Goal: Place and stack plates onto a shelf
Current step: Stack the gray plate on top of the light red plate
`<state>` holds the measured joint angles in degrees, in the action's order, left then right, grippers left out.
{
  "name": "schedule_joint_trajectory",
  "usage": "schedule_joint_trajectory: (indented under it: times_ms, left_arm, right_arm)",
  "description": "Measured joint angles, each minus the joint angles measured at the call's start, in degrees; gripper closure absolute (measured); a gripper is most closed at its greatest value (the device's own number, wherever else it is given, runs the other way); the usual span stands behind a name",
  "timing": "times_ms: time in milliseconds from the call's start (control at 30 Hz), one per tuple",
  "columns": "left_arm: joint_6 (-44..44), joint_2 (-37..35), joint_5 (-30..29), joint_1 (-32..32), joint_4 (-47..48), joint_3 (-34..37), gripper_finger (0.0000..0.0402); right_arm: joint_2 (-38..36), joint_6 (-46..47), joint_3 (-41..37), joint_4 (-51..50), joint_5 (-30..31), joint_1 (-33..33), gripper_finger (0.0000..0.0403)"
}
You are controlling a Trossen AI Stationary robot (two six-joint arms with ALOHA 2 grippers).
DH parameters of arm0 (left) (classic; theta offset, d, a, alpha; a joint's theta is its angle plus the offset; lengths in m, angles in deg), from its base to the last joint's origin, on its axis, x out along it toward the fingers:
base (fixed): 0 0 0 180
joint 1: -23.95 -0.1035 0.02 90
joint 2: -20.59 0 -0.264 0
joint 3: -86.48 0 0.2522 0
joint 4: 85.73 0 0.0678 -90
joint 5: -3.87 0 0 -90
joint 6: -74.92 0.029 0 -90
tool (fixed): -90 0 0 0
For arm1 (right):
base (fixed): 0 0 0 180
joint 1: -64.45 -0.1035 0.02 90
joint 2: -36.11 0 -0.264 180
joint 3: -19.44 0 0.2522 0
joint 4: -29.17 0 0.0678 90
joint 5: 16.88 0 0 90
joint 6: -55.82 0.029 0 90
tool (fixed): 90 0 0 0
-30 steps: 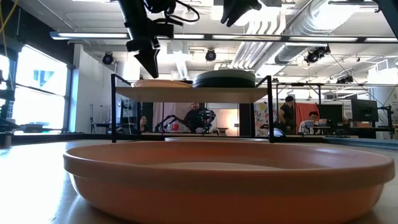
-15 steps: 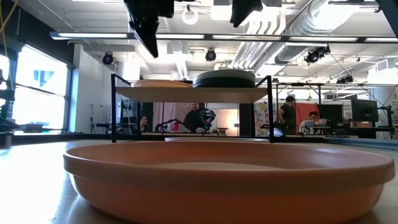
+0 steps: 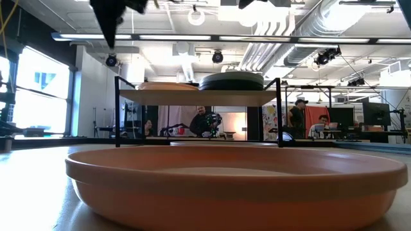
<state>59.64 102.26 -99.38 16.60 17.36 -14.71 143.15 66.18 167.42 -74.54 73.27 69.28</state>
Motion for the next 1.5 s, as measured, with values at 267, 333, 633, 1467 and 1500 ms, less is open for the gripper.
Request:
schedule_joint_trajectory:
  times_ms: [267,333,633,1467,1500]
  left_arm:
    - [-8.5,-10.8,1.1,7.4,0.3,4.0,0.0341]
    - [-10.9,-13.0,1.1,9.5,0.2,5.4,0.0341]
    - [-17.6,-18.8,2.6,16.8,-3.6,12.3,0.0341]
    - [-23.1,-19.1,5.1,25.2,-21.7,26.7,0.0342]
    - [-23.1,-19.1,5.0,25.2,-22.5,26.7,0.0342]
  right_arm:
    - [0.0,7.6,-6.7,2.8,0.9,-8.1,0.0289]
    - [0.0,7.7,-8.9,4.8,0.9,-10.0,0.0289]
    - [0.0,7.6,-21.1,19.1,0.9,-16.9,0.0289]
    - [0.1,7.3,-53.6,56.6,1.3,-18.7,0.0289]
    - [0.1,7.2,-54.4,57.4,1.3,-18.7,0.0289]
